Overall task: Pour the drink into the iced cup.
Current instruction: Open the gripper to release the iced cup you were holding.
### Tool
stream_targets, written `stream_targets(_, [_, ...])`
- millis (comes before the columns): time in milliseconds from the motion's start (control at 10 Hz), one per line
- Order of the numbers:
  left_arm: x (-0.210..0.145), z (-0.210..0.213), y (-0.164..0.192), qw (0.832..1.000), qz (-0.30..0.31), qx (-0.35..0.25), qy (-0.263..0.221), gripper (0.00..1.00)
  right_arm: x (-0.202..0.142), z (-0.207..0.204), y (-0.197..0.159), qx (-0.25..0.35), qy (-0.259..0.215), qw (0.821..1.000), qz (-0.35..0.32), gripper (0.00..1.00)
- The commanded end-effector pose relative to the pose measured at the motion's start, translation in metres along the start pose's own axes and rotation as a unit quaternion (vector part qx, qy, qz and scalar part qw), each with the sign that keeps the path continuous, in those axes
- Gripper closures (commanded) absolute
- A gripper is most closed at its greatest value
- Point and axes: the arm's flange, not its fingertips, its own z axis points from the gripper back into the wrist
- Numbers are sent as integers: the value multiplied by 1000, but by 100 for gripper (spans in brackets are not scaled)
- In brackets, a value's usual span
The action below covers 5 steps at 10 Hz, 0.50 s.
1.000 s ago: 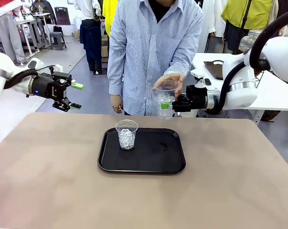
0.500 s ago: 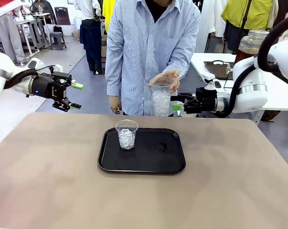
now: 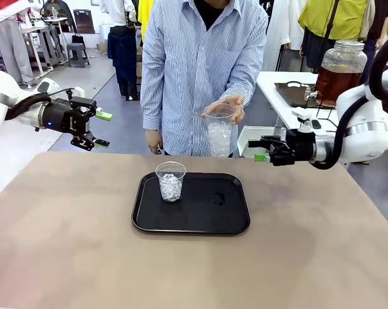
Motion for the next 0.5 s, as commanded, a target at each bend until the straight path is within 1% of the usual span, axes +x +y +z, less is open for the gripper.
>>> stream_targets(0, [0,0,-2,1000,-2,0,1,0,-7,19,19,2,-3,999,35,0])
stream_targets(200, [0,0,-2,1000,-2,0,1,0,-18,35,27,-2,-13,999,48,0])
stream_targets(400, [0,0,-2,1000,-2,0,1,0,-21,40,31,-13,-19,998,50,0])
